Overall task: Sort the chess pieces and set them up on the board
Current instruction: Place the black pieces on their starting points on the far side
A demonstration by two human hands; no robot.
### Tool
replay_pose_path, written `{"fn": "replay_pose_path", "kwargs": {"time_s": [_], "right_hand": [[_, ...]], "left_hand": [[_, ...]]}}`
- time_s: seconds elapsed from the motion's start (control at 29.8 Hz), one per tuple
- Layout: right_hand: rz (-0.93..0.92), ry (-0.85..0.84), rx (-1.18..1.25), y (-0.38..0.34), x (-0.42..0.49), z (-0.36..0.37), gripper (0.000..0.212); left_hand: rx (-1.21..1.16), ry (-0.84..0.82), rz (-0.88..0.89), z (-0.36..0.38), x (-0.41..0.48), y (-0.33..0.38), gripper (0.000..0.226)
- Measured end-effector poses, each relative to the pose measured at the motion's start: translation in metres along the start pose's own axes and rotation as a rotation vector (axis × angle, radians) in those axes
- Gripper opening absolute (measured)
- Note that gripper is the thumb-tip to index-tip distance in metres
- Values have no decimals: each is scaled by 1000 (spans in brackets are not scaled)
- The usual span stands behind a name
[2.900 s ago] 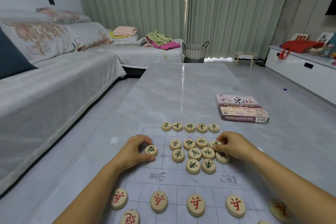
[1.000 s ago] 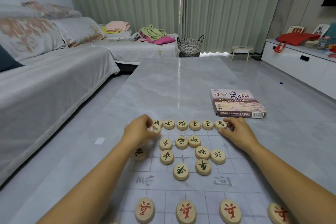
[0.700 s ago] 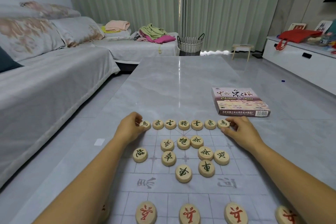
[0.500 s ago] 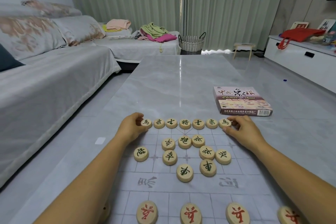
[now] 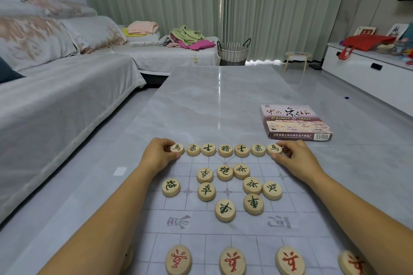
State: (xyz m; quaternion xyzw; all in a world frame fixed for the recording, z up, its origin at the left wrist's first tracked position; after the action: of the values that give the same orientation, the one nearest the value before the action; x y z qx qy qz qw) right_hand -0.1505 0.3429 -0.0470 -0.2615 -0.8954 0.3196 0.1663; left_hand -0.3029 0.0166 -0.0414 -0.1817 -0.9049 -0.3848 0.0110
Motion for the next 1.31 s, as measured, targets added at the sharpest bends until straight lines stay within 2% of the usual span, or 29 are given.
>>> {"fn": "replay_pose_path", "kwargs": {"time_s": [0.7, 0.87, 1.01, 1.07, 1.14, 1.24, 1.31], "right_hand": [[11, 3, 5, 1, 1, 0, 44], [14, -7, 22, 0, 0, 0, 45], [57, -4, 148, 5, 1, -2, 45], [93, 11, 280, 9, 1, -5, 39], [128, 28, 406, 12, -1, -9, 32], [160, 24, 531, 13, -4, -16, 29], [127, 31, 488, 5, -9, -20, 25]], "left_hand": [[-13, 8, 12, 4, 5, -5, 43], [-97, 5, -7, 2, 1, -5, 60], [-84, 56, 43, -14, -17, 2, 41], [-121, -1, 78, -14, -34, 7, 26], [-228, -133, 90, -4, -53, 11, 19], [-273, -262, 117, 6, -75, 13, 22], [-173, -302, 177, 10, -79, 14, 28]]}}
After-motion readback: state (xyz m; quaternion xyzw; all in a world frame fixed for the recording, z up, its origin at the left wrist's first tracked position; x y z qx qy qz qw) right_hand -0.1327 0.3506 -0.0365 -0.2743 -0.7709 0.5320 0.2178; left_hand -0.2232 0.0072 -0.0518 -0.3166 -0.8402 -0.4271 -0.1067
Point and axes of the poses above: each hand's wrist, its own x-axis towards the middle knuckle, its own z-axis out of the palm, y = z × x, the point moved 8 cm from there along x, towards the middle knuckle, and after that the axes turned 7 degrees about z, right-handed, at the moved point
